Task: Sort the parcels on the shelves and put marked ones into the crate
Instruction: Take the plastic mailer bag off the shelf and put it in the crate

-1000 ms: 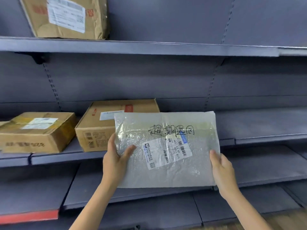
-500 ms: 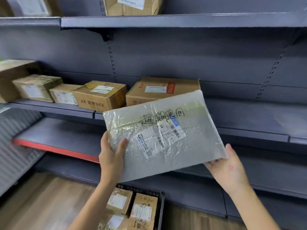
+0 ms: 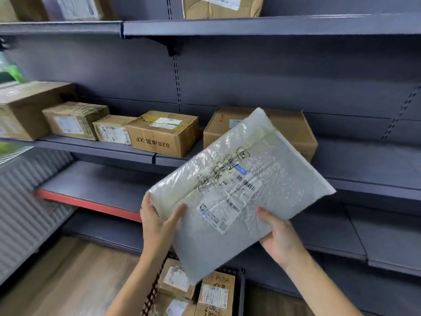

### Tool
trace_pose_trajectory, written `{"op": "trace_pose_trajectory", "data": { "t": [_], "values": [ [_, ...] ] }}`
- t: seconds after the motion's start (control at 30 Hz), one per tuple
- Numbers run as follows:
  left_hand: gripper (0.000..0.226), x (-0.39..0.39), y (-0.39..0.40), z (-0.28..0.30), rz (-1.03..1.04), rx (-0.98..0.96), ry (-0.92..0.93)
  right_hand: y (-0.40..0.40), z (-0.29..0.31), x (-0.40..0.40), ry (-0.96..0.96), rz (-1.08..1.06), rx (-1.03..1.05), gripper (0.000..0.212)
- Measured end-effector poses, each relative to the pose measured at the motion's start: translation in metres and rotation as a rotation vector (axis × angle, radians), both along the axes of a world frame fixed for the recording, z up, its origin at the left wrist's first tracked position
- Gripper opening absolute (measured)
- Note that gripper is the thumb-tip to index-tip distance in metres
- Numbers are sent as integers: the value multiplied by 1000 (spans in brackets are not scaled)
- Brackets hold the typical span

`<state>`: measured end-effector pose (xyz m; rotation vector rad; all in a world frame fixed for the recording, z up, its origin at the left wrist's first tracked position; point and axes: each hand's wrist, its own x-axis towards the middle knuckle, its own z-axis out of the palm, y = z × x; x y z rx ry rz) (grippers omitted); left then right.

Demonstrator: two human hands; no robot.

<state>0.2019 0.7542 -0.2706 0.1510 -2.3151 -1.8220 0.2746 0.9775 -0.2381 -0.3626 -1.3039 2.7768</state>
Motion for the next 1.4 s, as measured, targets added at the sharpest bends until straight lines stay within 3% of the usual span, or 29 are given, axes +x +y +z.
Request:
{"op": "trace_pose_trajectory", "data": {
  "t": [0.1, 0.2, 0.33, 0.47, 0.73, 0.8, 0.9, 0.93, 1.0, 1.03, 1.13, 1.4],
  "values": [
    [106, -37, -37, 0, 2, -226, -80, -14, 3, -25, 16, 21, 111, 84],
    [105, -63, -68, 5, -80, -286, -90, -32, 5, -48, 31, -1, 210, 88],
    [97, -83, -101, 9, -333, -131, -125, -59, 7, -67, 22, 66, 298, 80],
    [77, -87, -115, 6, -576, 65, -235, -84, -7, -76, -14, 20, 278, 88],
    [47, -83, -115, -34, -562, 154, -299, -108, -43, -73, -168, -155, 277, 89],
    [40, -80, -112, -43, -553, 153, -320, -109, -55, -69, -204, -214, 282, 85],
    [38, -76, -105, -59, -528, 172, -355, -106, -76, -62, -270, -266, 233, 49],
    [39, -75, -104, -65, -516, 174, -367, -105, -83, -60, -289, -270, 233, 52],
    [40, -72, -103, -75, -492, 180, -386, -105, -96, -56, -341, -244, 285, 79],
    [39, -71, -102, -81, -479, 181, -391, -104, -104, -54, -369, -219, 314, 80],
    [40, -65, -99, -96, -462, 185, -413, -105, -127, -46, -426, -164, 345, 61],
    [47, -53, -88, -140, -541, 124, -612, -95, -189, -36, -577, -269, 324, 44]
  ]
}}
